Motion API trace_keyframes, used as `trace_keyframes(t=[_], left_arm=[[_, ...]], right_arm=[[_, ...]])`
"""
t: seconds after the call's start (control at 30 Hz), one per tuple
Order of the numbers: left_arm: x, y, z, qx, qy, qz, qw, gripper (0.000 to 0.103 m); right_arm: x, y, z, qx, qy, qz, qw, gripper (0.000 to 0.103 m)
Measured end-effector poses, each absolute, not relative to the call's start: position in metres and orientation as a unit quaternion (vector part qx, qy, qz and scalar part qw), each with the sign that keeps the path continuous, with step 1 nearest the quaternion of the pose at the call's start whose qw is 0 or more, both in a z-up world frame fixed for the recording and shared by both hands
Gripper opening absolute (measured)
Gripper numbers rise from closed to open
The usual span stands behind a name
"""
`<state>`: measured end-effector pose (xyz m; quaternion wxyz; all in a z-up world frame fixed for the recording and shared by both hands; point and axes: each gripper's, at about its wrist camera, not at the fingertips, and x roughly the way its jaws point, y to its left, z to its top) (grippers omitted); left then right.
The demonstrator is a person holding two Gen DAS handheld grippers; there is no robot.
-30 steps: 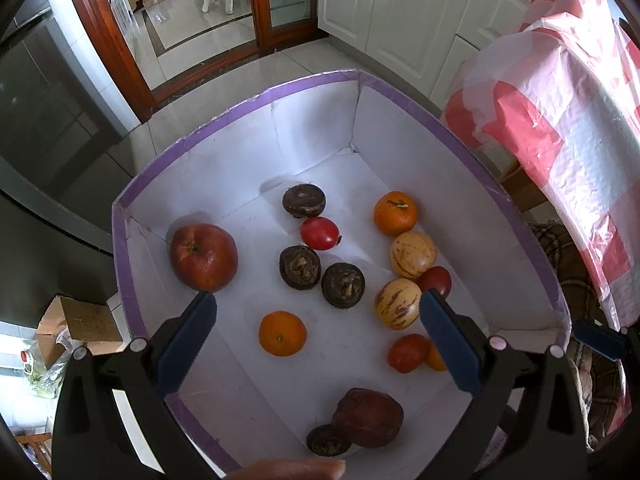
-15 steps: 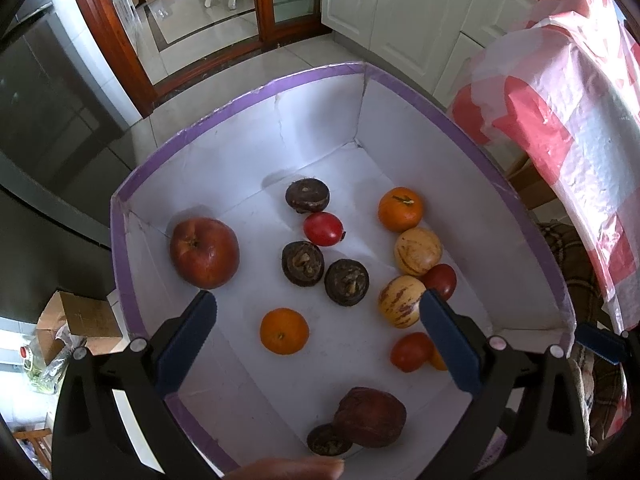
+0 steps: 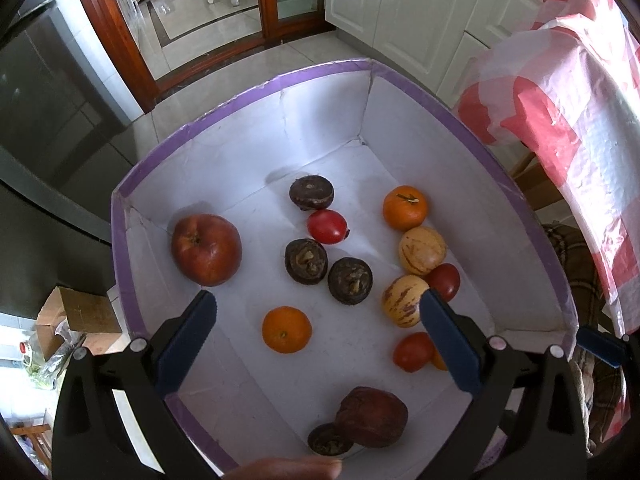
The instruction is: Organize fruits
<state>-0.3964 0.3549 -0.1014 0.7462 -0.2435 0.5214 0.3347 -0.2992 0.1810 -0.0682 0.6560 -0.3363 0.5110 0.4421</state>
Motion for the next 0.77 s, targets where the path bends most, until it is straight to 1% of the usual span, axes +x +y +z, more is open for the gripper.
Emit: trace_keyframes(t=[0.43, 0.53, 0.67, 0.77], left_arm=[[-0.401, 0.361, -0.102, -0.246, 0.53, 0.35, 0.732, 0.101], [-0.404, 0.362, -0.103, -0.226, 0.542, 0.361, 0.725, 0.101], [-0.409, 0.367, -0.104, -0.22, 0.557, 0.379, 0.705, 0.101], [-0.406, 0.37, -0.099, -0.201, 0.57, 0.414, 0.681, 0.101]], right_arm=[[-0.304, 0.177, -0.066, -0.335, 0.507, 0.454, 0.652, 0.087], [-0.305, 0.176, -0.063, -0.334, 0.503, 0.46, 0.651, 0.087], [-0.308, 0.174, -0.057, -0.33, 0.494, 0.471, 0.652, 0.087], [-0.309, 0.17, -0.04, -0.312, 0.472, 0.489, 0.664, 0.087]])
